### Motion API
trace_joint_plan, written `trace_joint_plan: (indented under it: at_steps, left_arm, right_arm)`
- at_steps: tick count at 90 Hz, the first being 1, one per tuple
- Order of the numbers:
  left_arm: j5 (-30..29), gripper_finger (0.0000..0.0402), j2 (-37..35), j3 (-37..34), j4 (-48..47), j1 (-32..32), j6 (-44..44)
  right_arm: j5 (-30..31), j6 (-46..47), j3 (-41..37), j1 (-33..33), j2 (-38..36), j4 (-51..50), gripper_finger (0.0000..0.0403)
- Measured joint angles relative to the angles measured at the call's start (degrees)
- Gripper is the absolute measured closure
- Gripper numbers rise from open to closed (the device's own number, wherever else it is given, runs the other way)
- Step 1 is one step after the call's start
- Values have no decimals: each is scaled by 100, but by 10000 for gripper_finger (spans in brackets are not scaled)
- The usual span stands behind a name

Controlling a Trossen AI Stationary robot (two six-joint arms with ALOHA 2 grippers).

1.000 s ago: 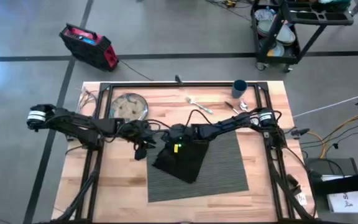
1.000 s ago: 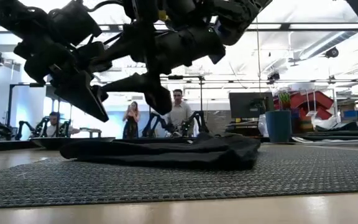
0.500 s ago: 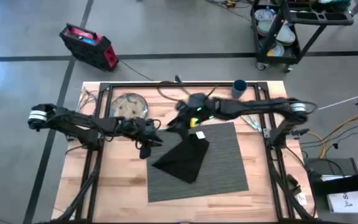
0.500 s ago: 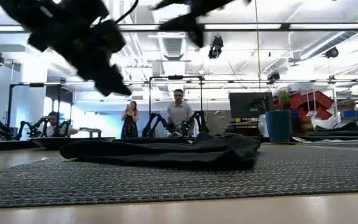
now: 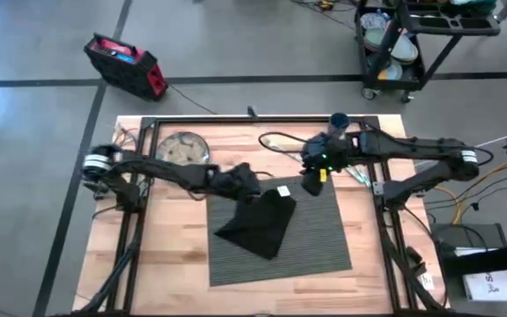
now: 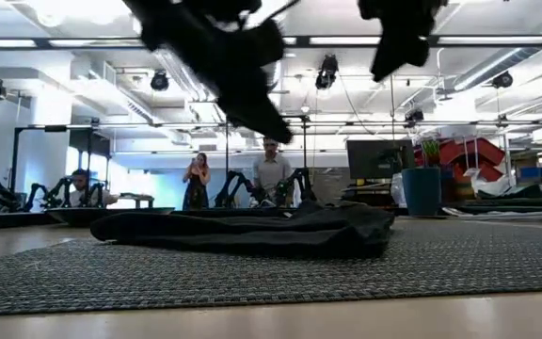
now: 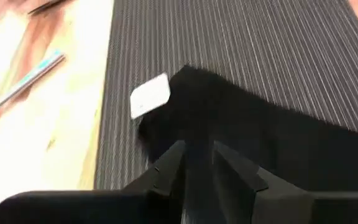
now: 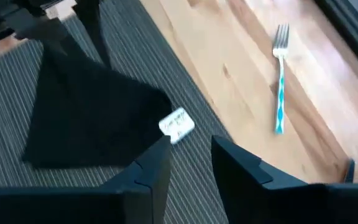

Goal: Set table place
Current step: Fold the black napkin

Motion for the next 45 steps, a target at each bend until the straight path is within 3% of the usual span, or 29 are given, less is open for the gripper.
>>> trace_joint_plan:
  at_steps: [9,22,33,45]
  left_arm:
    - [-294,336,591,776,-471,-154,12]
    - [-628,335,1196,1643,-1248,-379,-149]
    - [-822,335,1530,1996,-1472,-623,-505]
    - [-1442,335,1736,2055,-1433,-898,-705]
  right_arm:
    - [-27,93,-679,25,-289,17,311]
    - [-559,470,-1913,39,-895,953,310]
    - [-1046,1010,-2884,77,-1380,2221,301]
    - [-1073,1393,-3614,124,-1760,3177,288]
